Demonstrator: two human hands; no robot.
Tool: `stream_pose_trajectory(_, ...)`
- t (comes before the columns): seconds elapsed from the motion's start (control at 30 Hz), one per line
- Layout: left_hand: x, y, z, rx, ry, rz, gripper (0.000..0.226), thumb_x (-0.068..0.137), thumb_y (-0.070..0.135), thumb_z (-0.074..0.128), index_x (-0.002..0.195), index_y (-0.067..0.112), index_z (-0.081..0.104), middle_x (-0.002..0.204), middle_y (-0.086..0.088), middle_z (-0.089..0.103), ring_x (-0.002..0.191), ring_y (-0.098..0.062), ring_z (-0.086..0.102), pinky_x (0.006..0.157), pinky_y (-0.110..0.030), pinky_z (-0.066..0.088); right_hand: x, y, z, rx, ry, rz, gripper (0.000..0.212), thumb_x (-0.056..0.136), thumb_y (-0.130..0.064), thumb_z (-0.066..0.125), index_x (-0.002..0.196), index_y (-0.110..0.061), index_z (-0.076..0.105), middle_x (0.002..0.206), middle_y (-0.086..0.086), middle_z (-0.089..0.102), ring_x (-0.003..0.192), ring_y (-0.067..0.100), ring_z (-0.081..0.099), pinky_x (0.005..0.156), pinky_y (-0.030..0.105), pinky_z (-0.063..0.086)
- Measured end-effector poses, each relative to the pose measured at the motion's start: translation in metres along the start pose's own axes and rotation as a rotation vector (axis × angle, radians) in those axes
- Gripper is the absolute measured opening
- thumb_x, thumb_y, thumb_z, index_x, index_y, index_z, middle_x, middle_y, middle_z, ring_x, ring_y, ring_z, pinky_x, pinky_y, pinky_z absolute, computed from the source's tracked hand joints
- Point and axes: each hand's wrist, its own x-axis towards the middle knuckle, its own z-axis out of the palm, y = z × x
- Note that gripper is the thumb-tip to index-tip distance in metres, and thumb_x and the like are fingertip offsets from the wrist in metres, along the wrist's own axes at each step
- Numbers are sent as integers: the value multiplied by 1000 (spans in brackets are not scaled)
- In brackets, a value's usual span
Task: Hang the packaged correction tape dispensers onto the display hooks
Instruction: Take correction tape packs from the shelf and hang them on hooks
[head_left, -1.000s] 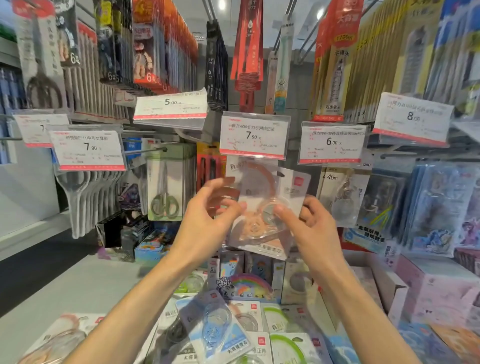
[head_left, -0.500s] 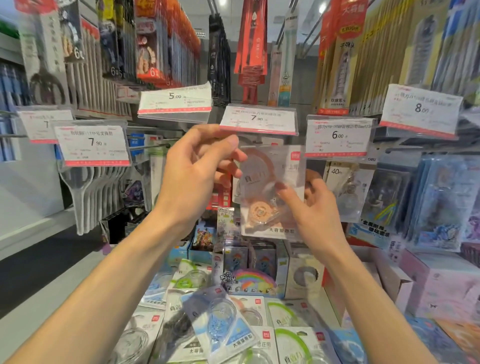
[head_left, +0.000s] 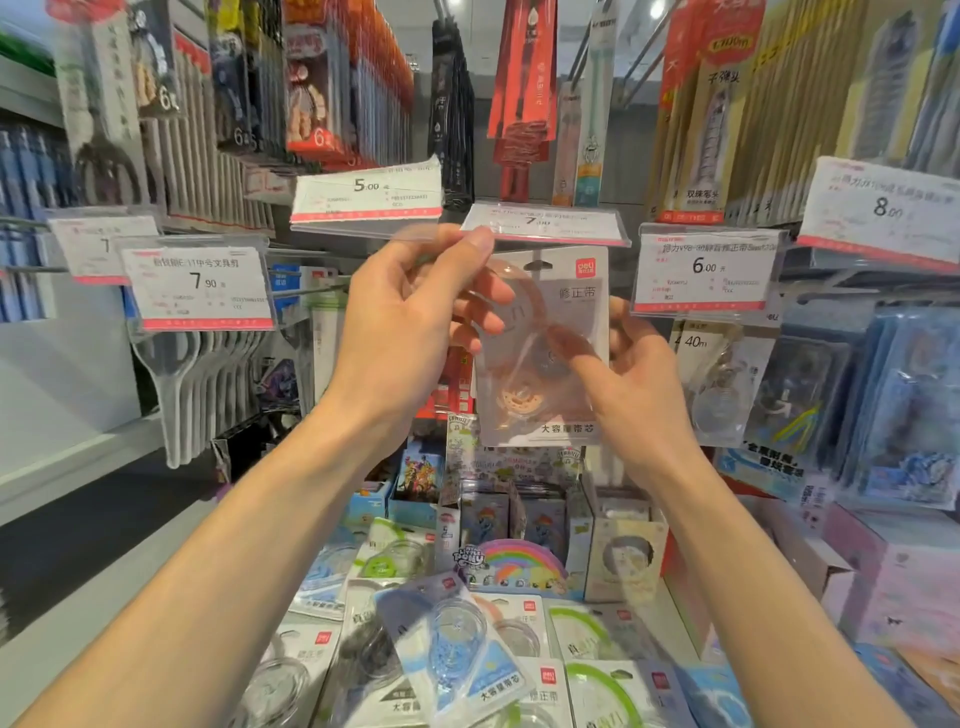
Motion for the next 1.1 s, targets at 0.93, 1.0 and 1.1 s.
stream_pose_trajectory(0.93, -3, -25, -5, 192, -4, 64, 7, 100, 14, 62, 95, 14, 67, 71, 5, 75, 60, -8, 66, 54, -21, 50, 7, 57, 6, -171, 64, 335, 29, 97, -46, 69, 105, -18, 66, 89, -1, 76, 80, 4, 72, 63, 13, 51)
stream_pose_trajectory(1.0, -6, -27, -5, 224, 19, 44, 8, 100, 19, 62, 96, 18, 69, 78, 7, 77, 71, -8, 71, 60, -22, 54, -4, 56, -5, -132, 46, 387, 36, 98, -43, 68, 125, -19, 63, 100, -9, 75, 97, 8, 72, 81, 22, 57)
stream_pose_trajectory(1.1, -16, -30, -10, 242, 26, 3, 8, 98, 26, 63, 101, 20, 68, 87, 9, 76, 82, -5, 73, 69, -24, 59, -26, 55, -24, -68, 42, 433, 33, 97, -41, 68, 126, -28, 60, 117, -5, 74, 111, 12, 72, 103, 37, 56)
